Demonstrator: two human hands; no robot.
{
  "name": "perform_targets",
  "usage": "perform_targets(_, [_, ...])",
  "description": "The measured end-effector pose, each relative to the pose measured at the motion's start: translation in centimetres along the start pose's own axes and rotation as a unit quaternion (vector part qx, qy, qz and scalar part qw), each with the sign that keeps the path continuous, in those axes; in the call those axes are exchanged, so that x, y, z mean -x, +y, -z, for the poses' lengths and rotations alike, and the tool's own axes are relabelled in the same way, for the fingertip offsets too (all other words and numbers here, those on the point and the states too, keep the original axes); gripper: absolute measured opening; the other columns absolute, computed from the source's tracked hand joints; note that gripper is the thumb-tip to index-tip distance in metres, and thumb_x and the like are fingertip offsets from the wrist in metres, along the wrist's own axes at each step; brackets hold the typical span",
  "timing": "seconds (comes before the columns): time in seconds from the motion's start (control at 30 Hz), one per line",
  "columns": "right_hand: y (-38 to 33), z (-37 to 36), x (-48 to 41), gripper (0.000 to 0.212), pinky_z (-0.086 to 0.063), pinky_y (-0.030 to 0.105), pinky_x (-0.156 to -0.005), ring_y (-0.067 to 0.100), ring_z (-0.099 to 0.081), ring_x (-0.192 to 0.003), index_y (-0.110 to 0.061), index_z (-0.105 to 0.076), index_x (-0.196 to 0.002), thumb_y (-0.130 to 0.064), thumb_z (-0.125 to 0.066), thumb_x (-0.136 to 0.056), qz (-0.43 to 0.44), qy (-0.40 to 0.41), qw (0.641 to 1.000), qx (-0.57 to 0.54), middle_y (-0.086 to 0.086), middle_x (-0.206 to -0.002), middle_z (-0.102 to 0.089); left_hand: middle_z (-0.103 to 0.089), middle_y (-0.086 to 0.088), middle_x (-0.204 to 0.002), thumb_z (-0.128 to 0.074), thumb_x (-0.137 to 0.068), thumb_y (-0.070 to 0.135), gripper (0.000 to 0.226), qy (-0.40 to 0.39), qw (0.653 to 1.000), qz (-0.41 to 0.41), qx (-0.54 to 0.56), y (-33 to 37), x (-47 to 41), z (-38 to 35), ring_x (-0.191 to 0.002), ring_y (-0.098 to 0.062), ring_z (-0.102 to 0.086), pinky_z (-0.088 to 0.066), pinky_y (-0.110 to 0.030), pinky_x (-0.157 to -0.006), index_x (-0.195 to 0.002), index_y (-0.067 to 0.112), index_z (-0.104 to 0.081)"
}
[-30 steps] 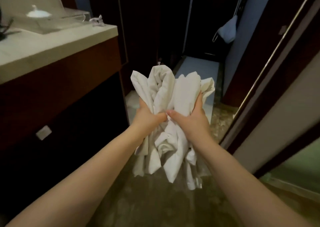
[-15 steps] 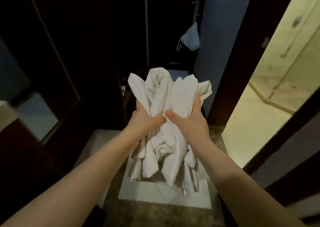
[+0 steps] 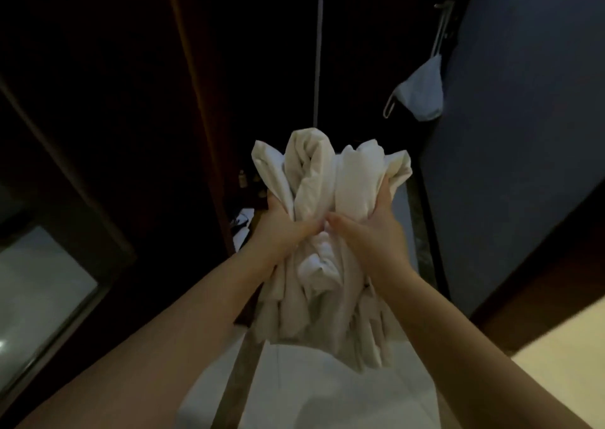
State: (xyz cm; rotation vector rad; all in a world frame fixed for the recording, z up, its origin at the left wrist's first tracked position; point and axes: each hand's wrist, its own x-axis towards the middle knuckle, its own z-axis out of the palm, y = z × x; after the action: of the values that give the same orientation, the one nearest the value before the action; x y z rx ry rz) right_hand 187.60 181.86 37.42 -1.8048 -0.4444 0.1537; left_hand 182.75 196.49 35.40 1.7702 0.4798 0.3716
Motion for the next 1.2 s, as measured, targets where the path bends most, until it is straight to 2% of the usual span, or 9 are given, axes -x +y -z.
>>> perform_targets(0.2, [3.1,-3.3,-21.8,0.104,-0.046,0.029,-0.073,0.017,-0.055,-0.103,-0.04,-0.005,-0.148,-0.039,-0.074,-0.07,-0.011,0.04,0.999,-0.018,-0.003,-0.121,-0.052,-0.032,-0.012,-0.147,-0.072,-0.051,0.053,0.126,-0.039,0.998,-0.011,-0.049,0.6,-22.9,-1.4,-0.128,-0.029,-0.041,-0.044,-0.045,-0.1,-0.15,0.026,0.001])
perform_targets(0.37, [3.9,-0.9,-38.5,0.102,-0.046,0.04,-0.093,0.023,-0.053,-0.117,-0.041,-0.008,-0.148,-0.045,-0.074,-0.071,-0.02,0.119,0.993,-0.013,0.0,-0.135,-0.049,-0.035,-0.01,-0.146,-0.075,-0.054,0.068,0.126,-0.071,0.996,-0.043,-0.038,3.5,-40.9,-6.6,-0.128,-0.027,-0.043,-0.046,-0.045,-0.099,-0.149,0.027,-0.003])
perform_targets(0.47, [4.5,1.8,-46.9,0.106,-0.044,0.035,-0.09,0.023,-0.05,-0.119,-0.04,-0.003,-0.148,-0.042,-0.076,-0.072,-0.032,0.138,0.99,-0.004,0.001,-0.139,-0.045,-0.043,-0.009,-0.141,-0.08,-0.061,0.052,0.117,-0.126,0.991,-0.042,0.001,5.3,-49.8,-10.1,-0.122,-0.026,-0.05,-0.048,-0.047,-0.097,-0.148,0.028,-0.007])
perform_targets(0.53, [5.8,3.3,-52.9,0.109,-0.042,0.031,-0.088,0.025,-0.048,-0.123,-0.038,-0.001,-0.149,-0.043,-0.077,-0.07,-0.041,0.142,0.989,0.002,0.003,-0.142,-0.043,-0.041,-0.01,-0.143,-0.079,-0.053,0.059,0.124,-0.154,0.988,-0.02,0.0,6.2,-55.9,-12.5,-0.122,-0.028,-0.05,-0.048,-0.048,-0.095,-0.148,0.033,-0.002])
perform_targets(0.67, [10.8,4.9,-65.5,0.115,-0.043,0.038,-0.098,0.028,-0.044,-0.128,-0.037,0.0,-0.149,-0.048,-0.079,-0.066,-0.055,0.129,0.99,0.015,0.006,-0.146,-0.038,-0.038,-0.012,-0.145,-0.075,-0.071,0.048,0.11,-0.13,0.991,-0.003,-0.02,5.1,-68.2,-17.9,-0.124,-0.03,-0.048,-0.046,-0.048,-0.098,-0.149,0.023,-0.001])
perform_targets(0.87, [14.9,7.5,-83.5,0.131,-0.036,0.039,-0.106,0.028,-0.033,-0.136,-0.032,0.014,-0.149,-0.042,-0.084,-0.062,-0.09,0.061,0.994,0.015,0.007,-0.156,-0.02,-0.037,-0.006,-0.146,-0.056,-0.033,0.094,0.128,-0.128,0.99,0.053,0.023,6.2,-85.4,-23.4,-0.122,-0.032,-0.05,-0.045,-0.05,-0.098,-0.144,0.046,-0.013])
perform_targets(1.0, [15.8,7.7,-94.1,0.137,-0.033,0.037,-0.105,0.029,-0.029,-0.138,-0.029,0.025,-0.145,-0.042,-0.084,-0.062,-0.112,0.055,0.992,0.019,0.013,-0.156,-0.011,-0.036,0.0,-0.147,-0.044,-0.042,0.099,0.111,-0.151,0.987,0.049,0.024,7.2,-96.2,-26.3,-0.123,-0.027,-0.05,-0.045,-0.047,-0.099,-0.14,0.054,-0.014])
perform_targets(1.13, [17.2,7.7,-105.8,0.138,-0.038,0.04,-0.104,0.035,-0.035,-0.133,-0.028,0.028,-0.143,-0.046,-0.082,-0.062,-0.115,0.091,0.987,0.061,0.019,-0.152,-0.012,-0.045,-0.002,-0.141,-0.052,-0.045,0.094,0.111,-0.184,0.98,0.03,0.066,8.6,-107.1,-29.5,-0.115,-0.025,-0.056,-0.049,-0.045,-0.095,-0.141,0.048,-0.021])
perform_targets(1.2, [18.0,8.1,-111.2,0.141,-0.04,0.041,-0.103,0.035,-0.037,-0.131,-0.03,0.029,-0.142,-0.05,-0.083,-0.059,-0.107,0.106,0.983,0.1,0.019,-0.152,-0.013,-0.052,-0.002,-0.136,-0.049,-0.066,0.079,0.091,-0.213,0.968,0.034,0.125,9.1,-112.5,-31.0,-0.107,-0.018,-0.062,-0.055,-0.036,-0.086,-0.145,0.038,-0.025])
